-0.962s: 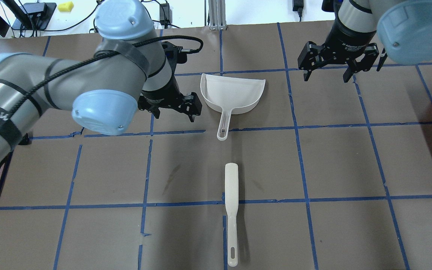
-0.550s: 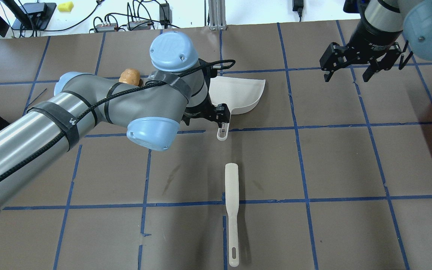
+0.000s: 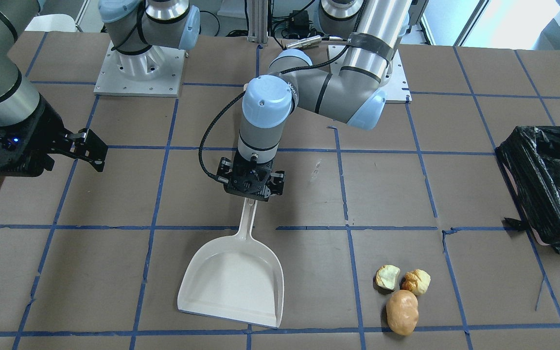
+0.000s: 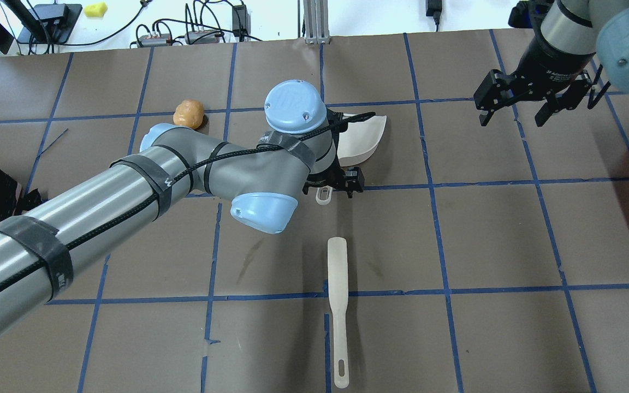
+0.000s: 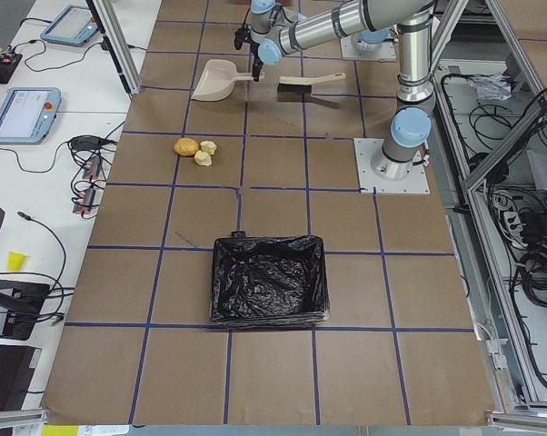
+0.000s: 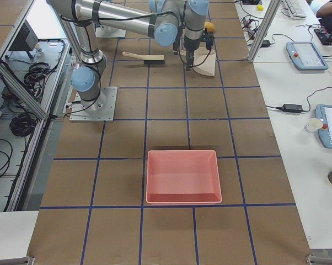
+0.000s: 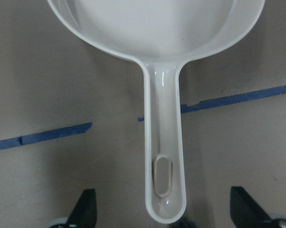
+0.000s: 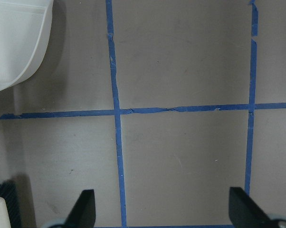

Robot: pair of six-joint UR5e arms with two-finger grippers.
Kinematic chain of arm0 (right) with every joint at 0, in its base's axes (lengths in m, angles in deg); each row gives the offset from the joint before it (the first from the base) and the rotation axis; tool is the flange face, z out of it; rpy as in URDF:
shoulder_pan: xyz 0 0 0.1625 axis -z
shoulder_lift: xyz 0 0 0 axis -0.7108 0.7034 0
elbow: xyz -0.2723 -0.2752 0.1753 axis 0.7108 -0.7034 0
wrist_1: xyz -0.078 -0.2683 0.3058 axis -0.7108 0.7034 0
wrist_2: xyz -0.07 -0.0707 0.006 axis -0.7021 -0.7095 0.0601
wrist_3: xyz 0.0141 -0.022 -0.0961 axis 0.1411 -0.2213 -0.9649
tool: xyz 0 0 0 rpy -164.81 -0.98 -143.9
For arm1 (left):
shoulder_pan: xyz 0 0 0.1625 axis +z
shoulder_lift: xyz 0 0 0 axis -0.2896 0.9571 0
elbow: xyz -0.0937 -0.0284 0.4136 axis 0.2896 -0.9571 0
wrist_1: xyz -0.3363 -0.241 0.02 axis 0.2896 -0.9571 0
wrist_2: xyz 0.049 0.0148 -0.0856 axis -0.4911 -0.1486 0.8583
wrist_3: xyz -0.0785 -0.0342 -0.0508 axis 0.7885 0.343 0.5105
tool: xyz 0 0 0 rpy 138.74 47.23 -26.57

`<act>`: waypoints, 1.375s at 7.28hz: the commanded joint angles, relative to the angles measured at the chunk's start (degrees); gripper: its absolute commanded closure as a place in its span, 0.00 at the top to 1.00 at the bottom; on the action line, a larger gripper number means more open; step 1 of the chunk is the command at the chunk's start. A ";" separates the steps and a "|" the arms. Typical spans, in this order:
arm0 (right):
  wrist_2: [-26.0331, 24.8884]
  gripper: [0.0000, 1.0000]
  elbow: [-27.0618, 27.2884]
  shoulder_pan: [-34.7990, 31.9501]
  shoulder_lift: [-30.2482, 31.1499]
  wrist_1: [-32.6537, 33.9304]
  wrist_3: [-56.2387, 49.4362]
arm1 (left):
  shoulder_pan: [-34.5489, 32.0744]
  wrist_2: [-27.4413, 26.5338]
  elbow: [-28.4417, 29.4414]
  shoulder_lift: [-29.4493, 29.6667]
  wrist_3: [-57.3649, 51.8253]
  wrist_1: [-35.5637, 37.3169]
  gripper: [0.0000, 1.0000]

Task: Sweep and dump trash in nearest bin
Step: 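Lower the left gripper onto the dustpan handle and close it, then lift the dustpan with the left gripper while the right gripper moves toward the brush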

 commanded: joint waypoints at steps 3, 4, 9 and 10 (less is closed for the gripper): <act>0.30 1.00 0.03 0.07 0.09 -0.06 0.07 | -0.37 -0.79 -0.19 0.40 -3.59 1.18 0.69; 0.30 1.00 0.03 0.07 0.09 -0.06 0.16 | -0.37 -0.96 -0.19 0.31 -3.60 1.09 0.49; 0.57 1.00 0.11 -0.19 0.26 -0.06 0.25 | 1.03 -1.14 1.21 -1.44 -5.62 1.00 0.10; 2.39 1.00 0.38 -0.89 1.48 -0.06 0.16 | 3.39 -0.88 1.04 -4.06 -7.10 0.48 0.10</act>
